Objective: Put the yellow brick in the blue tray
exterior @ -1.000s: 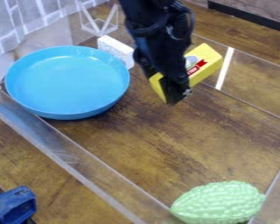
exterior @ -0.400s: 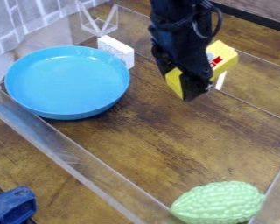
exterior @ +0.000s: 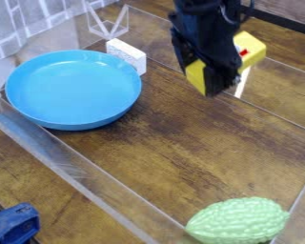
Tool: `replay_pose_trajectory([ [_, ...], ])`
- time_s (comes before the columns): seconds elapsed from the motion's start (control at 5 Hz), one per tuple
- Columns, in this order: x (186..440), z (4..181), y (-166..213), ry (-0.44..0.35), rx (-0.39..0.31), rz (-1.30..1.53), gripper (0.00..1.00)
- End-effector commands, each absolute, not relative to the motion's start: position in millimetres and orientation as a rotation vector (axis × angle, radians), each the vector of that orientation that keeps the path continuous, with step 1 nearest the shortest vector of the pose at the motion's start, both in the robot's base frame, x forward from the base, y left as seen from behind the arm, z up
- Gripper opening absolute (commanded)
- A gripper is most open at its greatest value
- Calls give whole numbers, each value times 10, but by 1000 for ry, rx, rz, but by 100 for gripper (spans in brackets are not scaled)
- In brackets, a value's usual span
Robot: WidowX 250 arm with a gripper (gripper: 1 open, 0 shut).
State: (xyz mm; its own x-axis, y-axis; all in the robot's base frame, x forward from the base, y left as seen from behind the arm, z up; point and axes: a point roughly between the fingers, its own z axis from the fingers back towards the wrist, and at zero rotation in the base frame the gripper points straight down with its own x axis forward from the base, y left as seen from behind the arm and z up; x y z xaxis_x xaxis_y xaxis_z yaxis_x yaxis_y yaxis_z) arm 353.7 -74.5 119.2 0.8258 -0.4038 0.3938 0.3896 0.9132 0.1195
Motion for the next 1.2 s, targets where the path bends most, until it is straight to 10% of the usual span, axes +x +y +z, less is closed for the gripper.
replay_pose_trajectory([
  [0.0, 3610, 1351, -600, -463, 45, -390, 0],
  [1.0, 3497, 1191, -791, -438, 42, -342, 0],
])
